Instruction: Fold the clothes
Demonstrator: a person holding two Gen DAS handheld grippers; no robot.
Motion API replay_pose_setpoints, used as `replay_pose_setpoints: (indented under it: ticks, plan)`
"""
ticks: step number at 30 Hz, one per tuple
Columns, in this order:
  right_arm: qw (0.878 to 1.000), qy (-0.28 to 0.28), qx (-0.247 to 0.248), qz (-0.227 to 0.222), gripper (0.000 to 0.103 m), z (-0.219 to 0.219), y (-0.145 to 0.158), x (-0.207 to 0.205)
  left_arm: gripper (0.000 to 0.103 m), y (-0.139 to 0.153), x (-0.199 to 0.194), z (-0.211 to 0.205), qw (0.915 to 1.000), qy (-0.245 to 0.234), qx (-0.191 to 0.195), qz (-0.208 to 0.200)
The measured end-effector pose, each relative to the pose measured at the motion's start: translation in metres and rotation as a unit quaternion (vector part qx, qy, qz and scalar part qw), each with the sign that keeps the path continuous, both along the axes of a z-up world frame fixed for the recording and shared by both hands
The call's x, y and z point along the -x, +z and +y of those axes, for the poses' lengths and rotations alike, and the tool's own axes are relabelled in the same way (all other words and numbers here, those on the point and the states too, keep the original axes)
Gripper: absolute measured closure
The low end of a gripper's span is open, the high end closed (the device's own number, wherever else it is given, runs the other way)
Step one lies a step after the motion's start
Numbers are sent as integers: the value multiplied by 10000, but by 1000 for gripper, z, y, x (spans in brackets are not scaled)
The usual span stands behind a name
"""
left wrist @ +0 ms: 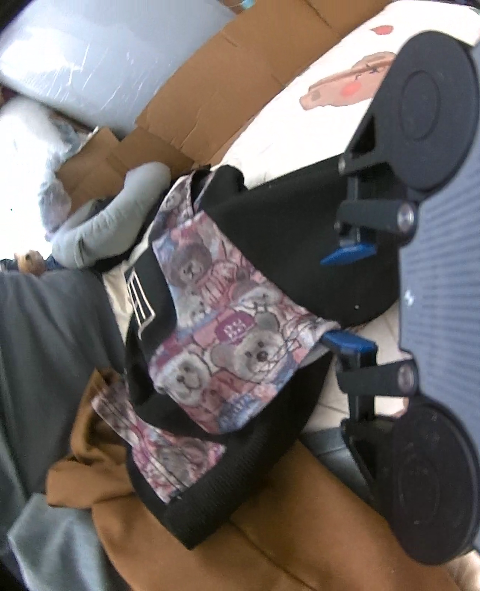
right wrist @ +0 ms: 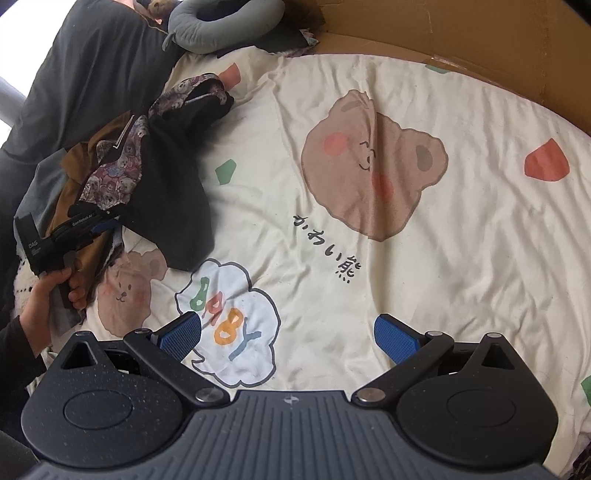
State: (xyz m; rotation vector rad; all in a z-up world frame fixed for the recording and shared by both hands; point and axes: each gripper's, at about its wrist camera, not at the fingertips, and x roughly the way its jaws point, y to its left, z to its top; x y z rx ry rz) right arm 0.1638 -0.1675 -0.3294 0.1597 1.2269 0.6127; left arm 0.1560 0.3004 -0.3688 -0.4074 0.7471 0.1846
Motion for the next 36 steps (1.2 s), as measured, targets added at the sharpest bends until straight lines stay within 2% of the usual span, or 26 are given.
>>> replay_pose_setpoints:
  ticks: [4,8,9,12,17,28,36]
  plan:
    - [10000,76,37,-19,0,4,1,1,68,-4,0,-2,10000,1,79,-9]
    - [9999,60,63,51,0,4,-3,2,69,-20,-8,2,9996,193,206,56]
    - [9999,65,71,61,0,4,-4,2,73,-24,-10,2,9996,223,168,71]
    - [9999,114,84,41,1,5,-3,3,95,-25,-14,-3,9997,244,51,77]
    - [9999,80,69,-6,1,4,-1,1,99,-12,-4,-19,9999,80,-52,-55]
    - [9999,64,-106,-52,1,8,8,-1,101,19,16,-49,9982,-355,391,-301]
    - [9987,-29,-513,2,12,13,19,-11,102,31,16,-91,9921,-1053,561,-385]
